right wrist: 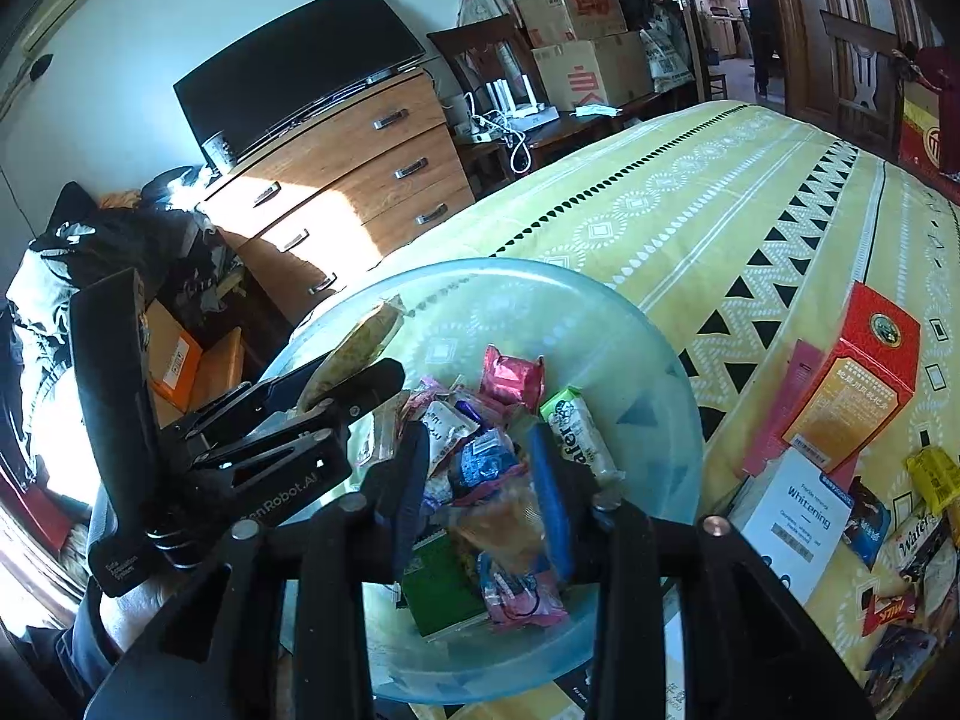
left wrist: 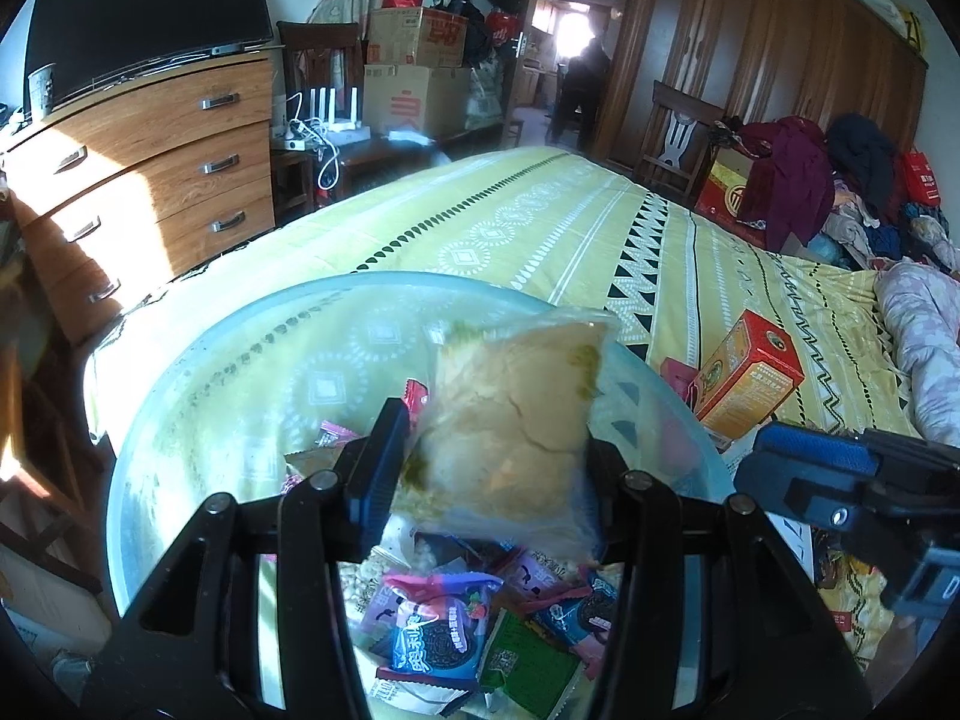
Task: Organize snacks
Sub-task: 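Lower both snacks into the clear bowl and open both tools, then move both open tools back over the snack pile on the bed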
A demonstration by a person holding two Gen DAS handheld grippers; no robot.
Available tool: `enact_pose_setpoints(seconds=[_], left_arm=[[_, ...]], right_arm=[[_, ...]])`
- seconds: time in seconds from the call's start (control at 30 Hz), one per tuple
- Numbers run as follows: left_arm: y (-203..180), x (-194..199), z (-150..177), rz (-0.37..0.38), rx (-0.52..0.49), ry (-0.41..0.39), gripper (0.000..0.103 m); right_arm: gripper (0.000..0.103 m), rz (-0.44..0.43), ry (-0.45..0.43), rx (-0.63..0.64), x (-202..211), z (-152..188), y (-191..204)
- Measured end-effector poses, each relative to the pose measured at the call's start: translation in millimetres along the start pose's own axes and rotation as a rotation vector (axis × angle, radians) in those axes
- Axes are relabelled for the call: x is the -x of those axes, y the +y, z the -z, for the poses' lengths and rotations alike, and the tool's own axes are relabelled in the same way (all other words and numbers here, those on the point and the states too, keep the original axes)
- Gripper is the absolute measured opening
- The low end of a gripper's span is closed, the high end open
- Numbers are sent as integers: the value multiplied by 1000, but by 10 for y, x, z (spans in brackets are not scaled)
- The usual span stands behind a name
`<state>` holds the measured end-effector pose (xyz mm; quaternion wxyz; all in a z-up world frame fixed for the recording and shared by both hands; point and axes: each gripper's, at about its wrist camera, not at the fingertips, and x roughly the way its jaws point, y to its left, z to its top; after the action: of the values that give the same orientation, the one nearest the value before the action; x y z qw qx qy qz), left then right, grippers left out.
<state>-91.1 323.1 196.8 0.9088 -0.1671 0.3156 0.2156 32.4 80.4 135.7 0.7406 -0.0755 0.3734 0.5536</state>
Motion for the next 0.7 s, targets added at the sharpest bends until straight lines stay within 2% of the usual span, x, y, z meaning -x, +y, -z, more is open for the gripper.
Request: enact_pose_setpoints(seconds=[0.07,0.1,0.13,0.17,0.27,0.37,0.4,0.57,0.7], left_arm=[[1,15,-10,4,7,-1,51],[-8,19,-15,4,7,2,53],[-15,24,-21,3,7,4,60],[-9,30,-35,0,11,1,71],[-8,97,-44,-12,21,-27,89],[-53,171,-36,-5,13,-38,91],[-85,200,-27,-2,3,-42,91],[-248,373,52,17,-21,-64,91],[-527,445,136,11,-81,-68,92]], right_arm=[[42,-2,0,15,9,3,62],[48,-2,0,19,16,-2,85],[54,1,-4,25,38,0,112],[65,8,-9,26,59,3,124],[68,45,-28,0,174,41,87],[85,47,-56,-33,371,136,-8],[87,44,-71,-41,461,190,-36],[88,58,-128,-112,968,641,-241],[88,101,-142,-195,1327,1198,-498]])
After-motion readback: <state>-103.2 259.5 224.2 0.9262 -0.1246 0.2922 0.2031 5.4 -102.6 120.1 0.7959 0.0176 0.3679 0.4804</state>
